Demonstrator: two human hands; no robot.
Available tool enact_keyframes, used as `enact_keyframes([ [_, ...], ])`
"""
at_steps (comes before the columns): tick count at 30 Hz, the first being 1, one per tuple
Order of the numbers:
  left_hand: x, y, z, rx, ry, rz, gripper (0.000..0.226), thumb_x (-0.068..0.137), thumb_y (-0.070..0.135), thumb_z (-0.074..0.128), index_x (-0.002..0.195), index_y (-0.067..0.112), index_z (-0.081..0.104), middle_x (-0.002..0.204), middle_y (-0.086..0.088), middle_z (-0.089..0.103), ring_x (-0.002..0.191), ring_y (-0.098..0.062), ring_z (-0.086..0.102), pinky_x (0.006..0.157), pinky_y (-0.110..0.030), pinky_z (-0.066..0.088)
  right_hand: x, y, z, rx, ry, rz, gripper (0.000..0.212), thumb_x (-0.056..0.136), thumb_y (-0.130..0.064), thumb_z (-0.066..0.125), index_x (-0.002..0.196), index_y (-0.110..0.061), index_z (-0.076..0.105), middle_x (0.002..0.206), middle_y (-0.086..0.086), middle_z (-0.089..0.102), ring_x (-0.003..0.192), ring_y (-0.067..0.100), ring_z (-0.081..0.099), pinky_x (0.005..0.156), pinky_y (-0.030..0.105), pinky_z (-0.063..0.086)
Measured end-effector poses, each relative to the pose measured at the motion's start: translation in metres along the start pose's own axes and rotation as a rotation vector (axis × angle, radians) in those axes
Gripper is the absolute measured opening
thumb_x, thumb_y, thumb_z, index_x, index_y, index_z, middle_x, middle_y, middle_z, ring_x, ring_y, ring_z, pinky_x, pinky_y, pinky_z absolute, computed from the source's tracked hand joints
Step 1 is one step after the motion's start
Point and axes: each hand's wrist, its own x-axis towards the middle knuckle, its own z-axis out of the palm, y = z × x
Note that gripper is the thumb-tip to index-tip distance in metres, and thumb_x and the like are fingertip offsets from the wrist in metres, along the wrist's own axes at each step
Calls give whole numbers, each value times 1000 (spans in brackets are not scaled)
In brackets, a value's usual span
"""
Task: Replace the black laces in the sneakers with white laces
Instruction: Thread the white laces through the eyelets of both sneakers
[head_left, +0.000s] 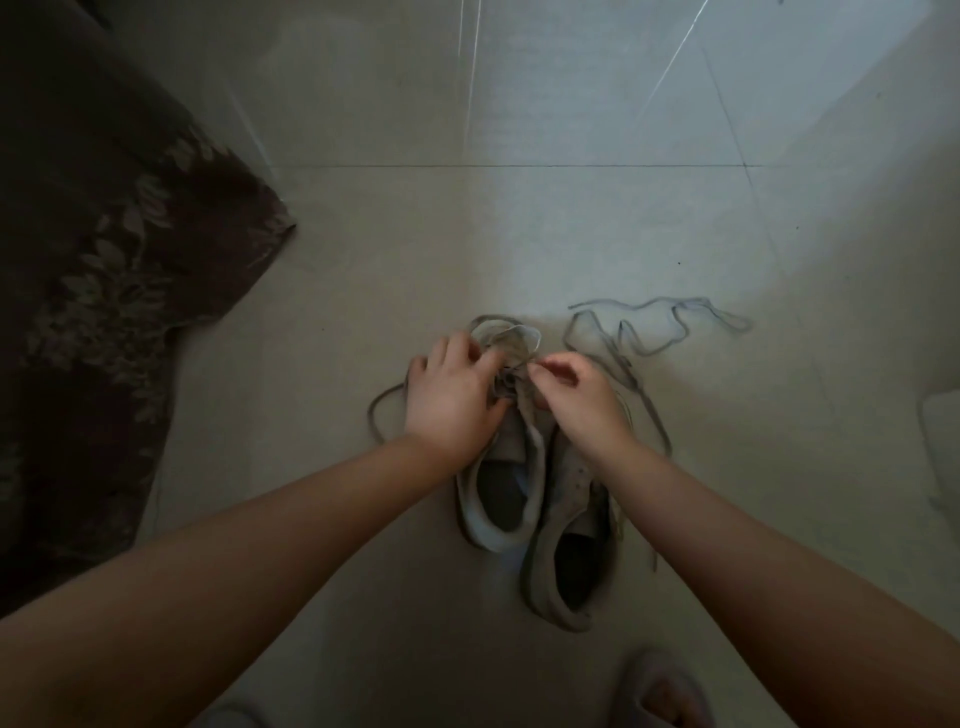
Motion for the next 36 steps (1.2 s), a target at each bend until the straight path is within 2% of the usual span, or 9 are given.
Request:
enact_keyframes([
  [2,-2,-4,2,86,70,51,27,73,41,61,89,21,70,109,-12,57,108,-33,52,86,-43,38,0,2,-1,-15,30,48,23,82,-27,71,98,-23,54,88,-3,63,88,20,64,86,41,54],
  [4,1,-4,1,99,86,84,22,70,38,62,79,21,71,114,-13,60,115,-33,51,91,-47,39,-5,1,0,-133,-29,80,39,81,-34,72,108,-24,47,85,-5,58,79,14,60,71,22,50],
  [8,4,-3,6,88,-103,106,24,89,33,50,104,21,66,130,-4,47,123,-24,44,100,-39,32,-14,7,2,-291,-122,66,44,83,-37,70,116,-17,49,73,-7,50,64,6,49,53,15,36],
  [14,18,-8,-7,-631,-194,-351,24,97,20,43,91,2,58,96,-16,62,89,-27,59,75,-31,44,-18,3,-2,-380,-191,22,32,82,-27,67,105,-17,48,75,-7,53,64,10,55,61,29,49],
  [17,23,-22,-14,-1089,4,-757,32,98,16,34,90,-4,58,93,-21,65,76,-26,64,81,-34,50,-19,7,-3,-339,-150,26,31,82,-22,66,109,-15,51,80,-3,58,72,19,61,72,41,56],
  [21,18,-57,-19,-1115,260,-1151,29,97,13,28,79,0,46,65,-14,58,49,-20,60,64,-30,52,-20,8,-5,-264,-155,48,30,87,-16,61,112,-15,46,64,-4,54,41,6,54,47,19,47],
  [26,-1,-53,4,-436,-196,-802,34,92,27,43,113,2,54,113,-16,61,104,-34,58,92,-37,46,-19,16,2,-319,-92,-69,42,84,-19,63,123,-16,49,62,-7,50,56,11,50,60,28,44],
  [31,-12,-15,2,-253,-39,-47,35,84,38,54,111,18,64,110,-6,61,104,-29,56,87,-36,44,-20,17,0,-221,-121,-93,30,86,-22,66,114,-23,53,68,-4,49,58,4,46,55,12,37],
  [36,-6,3,6,-222,-142,-68,27,88,33,59,109,18,60,111,-6,52,106,-24,52,81,-33,45,6,0,-5,-203,-77,215,29,87,-43,61,83,-14,59,62,0,55,53,14,51,47,23,38],
])
